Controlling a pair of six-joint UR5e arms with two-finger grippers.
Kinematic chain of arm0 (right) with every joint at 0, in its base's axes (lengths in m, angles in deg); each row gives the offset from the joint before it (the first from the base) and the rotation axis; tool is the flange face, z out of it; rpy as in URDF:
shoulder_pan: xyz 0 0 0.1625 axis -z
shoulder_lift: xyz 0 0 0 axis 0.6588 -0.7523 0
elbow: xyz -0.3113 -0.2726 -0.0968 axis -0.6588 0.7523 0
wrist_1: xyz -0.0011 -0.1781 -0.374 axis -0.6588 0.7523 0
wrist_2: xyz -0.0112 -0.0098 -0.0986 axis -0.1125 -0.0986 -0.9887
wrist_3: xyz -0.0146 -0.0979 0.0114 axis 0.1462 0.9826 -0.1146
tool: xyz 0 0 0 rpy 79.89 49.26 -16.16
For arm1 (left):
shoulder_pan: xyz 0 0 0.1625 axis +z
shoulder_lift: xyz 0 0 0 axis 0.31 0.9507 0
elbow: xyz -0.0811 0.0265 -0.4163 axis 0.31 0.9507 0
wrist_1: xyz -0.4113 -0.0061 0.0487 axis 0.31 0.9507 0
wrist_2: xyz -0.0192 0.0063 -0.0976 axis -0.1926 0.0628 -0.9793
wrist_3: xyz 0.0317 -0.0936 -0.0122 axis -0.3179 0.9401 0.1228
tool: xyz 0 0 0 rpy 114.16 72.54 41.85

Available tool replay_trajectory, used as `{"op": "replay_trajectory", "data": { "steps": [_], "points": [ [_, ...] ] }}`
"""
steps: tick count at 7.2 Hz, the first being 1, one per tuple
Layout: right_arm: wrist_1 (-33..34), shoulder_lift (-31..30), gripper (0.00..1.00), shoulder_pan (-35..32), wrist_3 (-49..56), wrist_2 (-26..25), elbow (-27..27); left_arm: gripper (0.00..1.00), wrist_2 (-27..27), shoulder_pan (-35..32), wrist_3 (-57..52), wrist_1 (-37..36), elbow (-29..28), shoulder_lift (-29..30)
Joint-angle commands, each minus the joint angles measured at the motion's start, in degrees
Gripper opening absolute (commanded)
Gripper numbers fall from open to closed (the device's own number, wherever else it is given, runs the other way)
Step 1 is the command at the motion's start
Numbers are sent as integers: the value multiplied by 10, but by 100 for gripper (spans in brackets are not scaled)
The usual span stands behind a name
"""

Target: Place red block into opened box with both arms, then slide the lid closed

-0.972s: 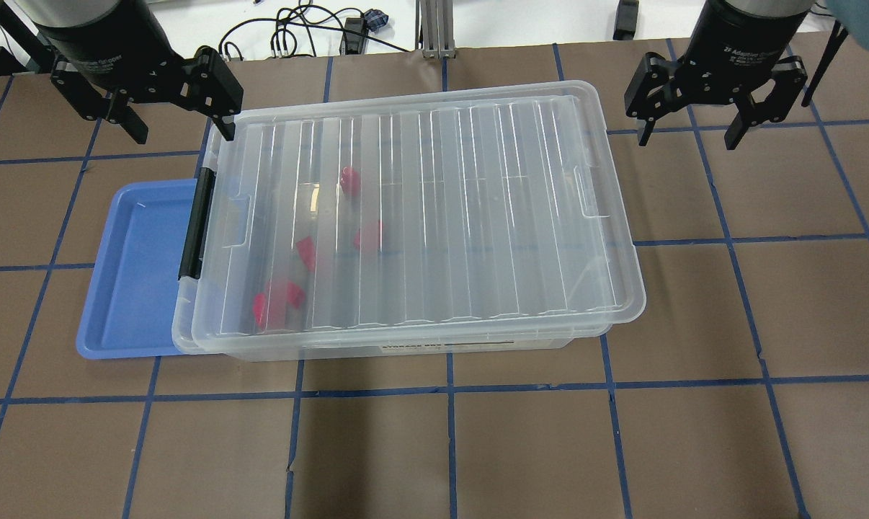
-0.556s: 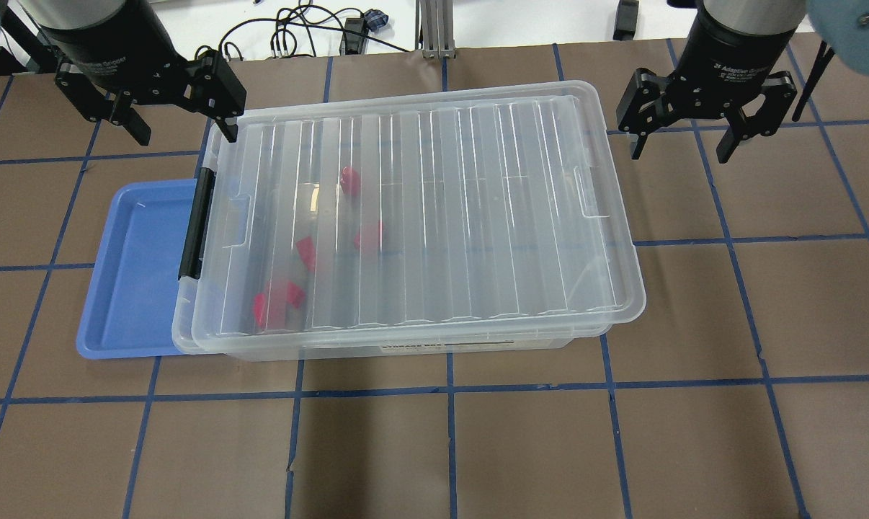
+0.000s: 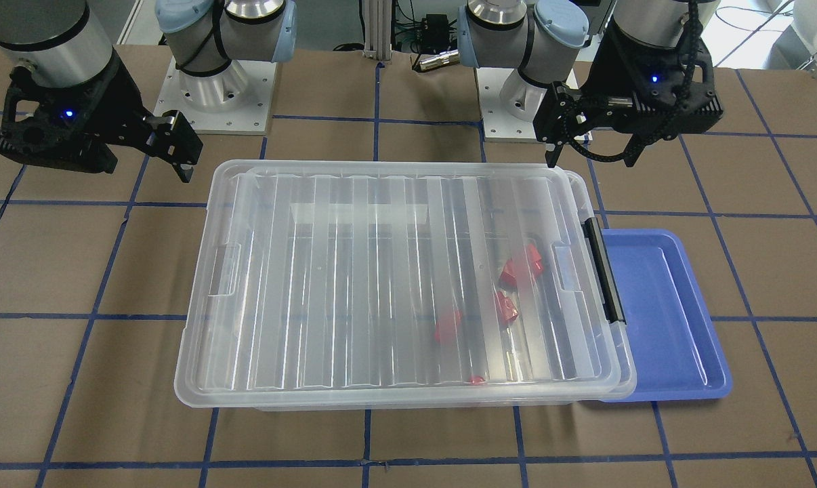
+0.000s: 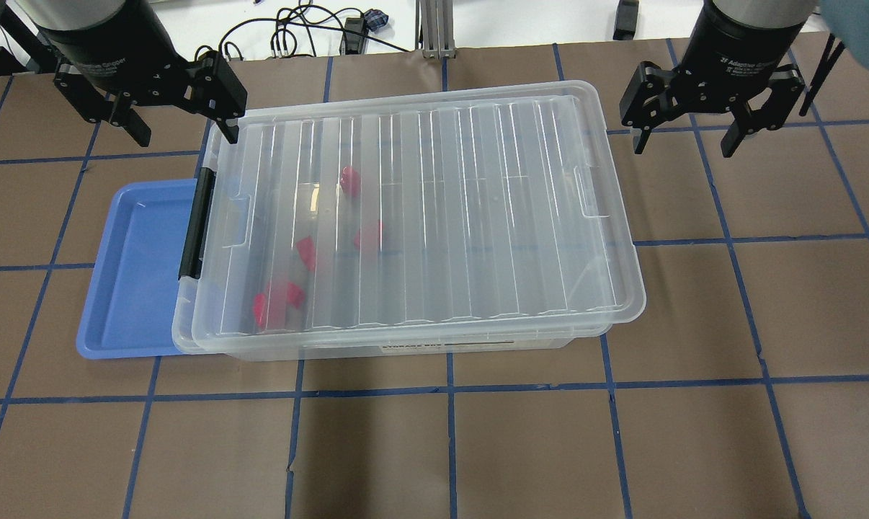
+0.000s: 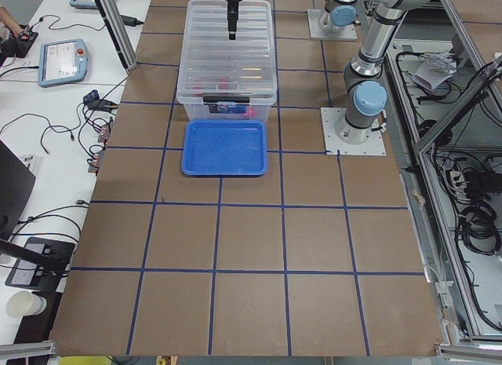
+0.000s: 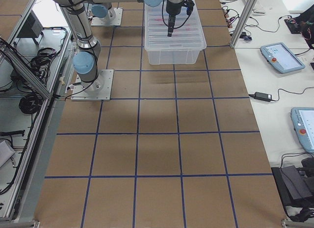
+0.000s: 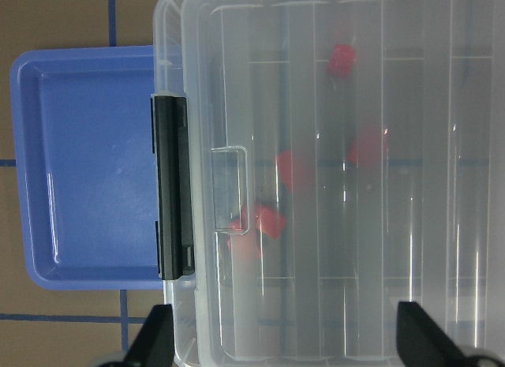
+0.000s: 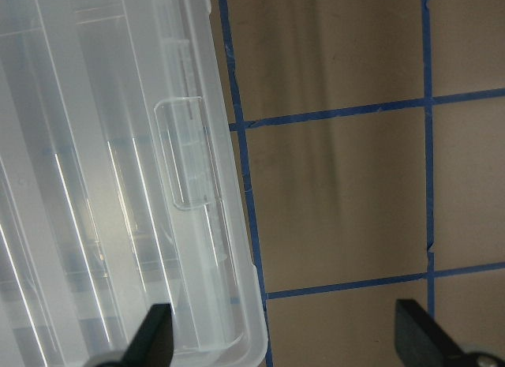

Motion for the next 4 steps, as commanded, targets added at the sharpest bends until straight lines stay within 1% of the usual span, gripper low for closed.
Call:
{"op": "replay_trajectory", "data": {
  "steps": [1,4],
  "points": [
    [8,0,100,0,-2,-1,1,100,0,0,0,0,1,-1],
    [9,0,100,0,-3,-2,0,100,0,0,-1,0,-1,-4]
  ]
}}
